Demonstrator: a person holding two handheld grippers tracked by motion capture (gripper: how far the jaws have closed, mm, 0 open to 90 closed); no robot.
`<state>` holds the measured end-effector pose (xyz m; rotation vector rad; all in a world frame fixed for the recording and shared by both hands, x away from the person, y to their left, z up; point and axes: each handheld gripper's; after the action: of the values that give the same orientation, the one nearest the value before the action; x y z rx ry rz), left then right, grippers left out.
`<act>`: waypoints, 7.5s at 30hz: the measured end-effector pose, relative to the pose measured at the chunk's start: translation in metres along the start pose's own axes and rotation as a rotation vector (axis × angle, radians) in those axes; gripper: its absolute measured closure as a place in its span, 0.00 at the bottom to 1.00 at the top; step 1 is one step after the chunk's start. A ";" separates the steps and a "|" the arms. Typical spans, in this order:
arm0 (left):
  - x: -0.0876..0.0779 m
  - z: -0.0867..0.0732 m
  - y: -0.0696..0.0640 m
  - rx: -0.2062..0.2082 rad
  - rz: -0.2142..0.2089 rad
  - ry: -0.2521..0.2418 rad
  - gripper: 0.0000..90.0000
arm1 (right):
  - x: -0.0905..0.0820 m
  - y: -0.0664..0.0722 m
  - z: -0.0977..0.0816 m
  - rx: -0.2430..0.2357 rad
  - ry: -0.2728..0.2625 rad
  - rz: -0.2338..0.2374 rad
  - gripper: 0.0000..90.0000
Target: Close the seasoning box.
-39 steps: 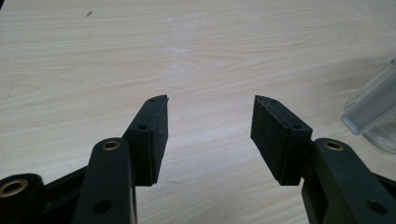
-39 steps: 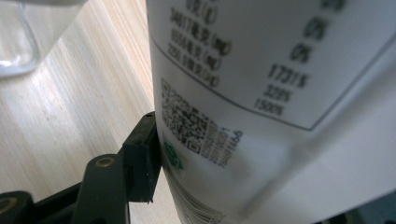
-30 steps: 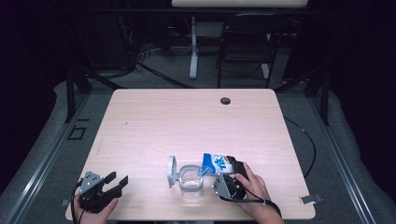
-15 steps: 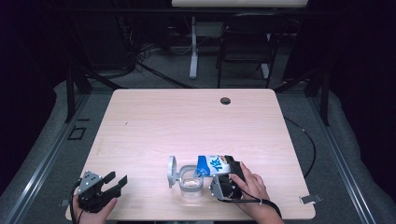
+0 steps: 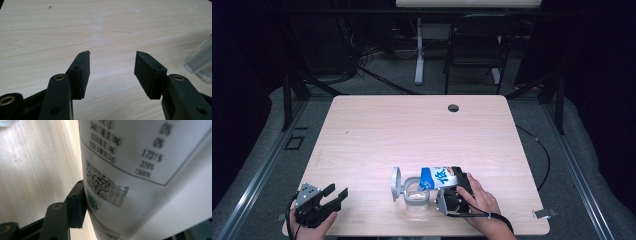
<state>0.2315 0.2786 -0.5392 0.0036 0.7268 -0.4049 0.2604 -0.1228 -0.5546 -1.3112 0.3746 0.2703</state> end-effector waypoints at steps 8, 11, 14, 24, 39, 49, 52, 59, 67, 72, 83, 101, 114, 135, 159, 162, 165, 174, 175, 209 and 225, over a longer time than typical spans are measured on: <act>0.000 0.000 0.000 -0.002 0.002 -0.002 0.52 | 0.000 0.000 0.000 -0.017 0.004 -0.015 0.44; 0.000 0.000 0.000 -0.001 0.003 -0.002 0.52 | 0.000 -0.001 0.000 -0.030 0.008 -0.023 0.44; 0.000 0.000 0.000 -0.001 0.003 -0.002 0.52 | 0.000 -0.001 0.001 -0.042 0.014 -0.026 0.44; 0.000 0.000 0.001 -0.007 0.005 -0.008 0.52 | -0.002 -0.003 0.002 -0.084 0.028 -0.051 0.44; 0.000 0.000 0.001 -0.004 0.005 -0.007 0.52 | -0.002 -0.004 0.004 -0.125 0.027 -0.082 0.44; -0.001 0.001 0.001 -0.005 0.004 -0.004 0.52 | -0.004 -0.006 0.006 -0.166 0.046 -0.107 0.44; -0.001 0.000 0.001 -0.008 0.006 -0.007 0.52 | -0.004 -0.006 0.006 -0.172 0.047 -0.107 0.44; 0.000 0.000 0.001 -0.007 0.006 -0.003 0.52 | -0.005 -0.006 0.006 -0.193 0.054 -0.122 0.44; 0.000 0.000 0.001 -0.007 0.004 -0.002 0.52 | -0.005 -0.008 0.007 -0.216 0.058 -0.132 0.44; 0.000 0.000 0.002 -0.009 0.004 -0.007 0.52 | -0.005 -0.007 0.008 -0.216 0.049 -0.130 0.44; 0.000 0.000 0.002 -0.010 0.001 -0.007 0.52 | -0.007 -0.010 0.010 -0.261 0.077 -0.154 0.45; 0.000 0.000 0.003 -0.011 0.003 -0.005 0.52 | -0.008 -0.012 0.013 -0.307 0.101 -0.187 0.45; 0.001 0.000 0.003 -0.010 0.005 -0.006 0.52 | -0.007 -0.013 0.014 -0.338 0.101 -0.207 0.45; 0.001 0.000 0.003 -0.010 0.005 -0.005 0.52 | -0.007 -0.013 0.015 -0.369 0.102 -0.238 0.45; 0.001 0.000 0.004 -0.014 0.006 -0.001 0.52 | -0.009 -0.015 0.017 -0.414 0.113 -0.263 0.46; 0.001 0.000 0.004 -0.015 0.006 -0.001 0.52 | -0.009 -0.015 0.017 -0.419 0.109 -0.263 0.46; 0.002 0.000 0.004 -0.016 0.004 -0.004 0.52 | -0.009 -0.015 0.017 -0.424 0.109 -0.266 0.46; 0.002 0.000 0.005 -0.016 0.005 0.000 0.52 | -0.009 -0.015 0.017 -0.430 0.103 -0.273 0.46; 0.002 0.000 0.005 -0.017 0.005 0.000 0.52 | -0.010 -0.015 0.018 -0.437 0.110 -0.280 0.46; 0.002 -0.001 0.006 -0.018 0.006 0.002 0.52 | -0.011 -0.016 0.019 -0.443 0.112 -0.294 0.48; 0.002 0.000 0.006 -0.018 0.008 0.004 0.52 | -0.012 -0.017 0.020 -0.463 0.122 -0.306 0.48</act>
<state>0.2350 0.2833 -0.5417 -0.0092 0.7342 -0.3910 0.2582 -0.1070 -0.5305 -1.8234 0.2129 0.0149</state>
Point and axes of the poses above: each handheld gripper's, and its own axes: x roughly forward along the jaws, z roughly out of its top, y roughly to its left, and after that the axes turned 8 degrees about y, right-handed
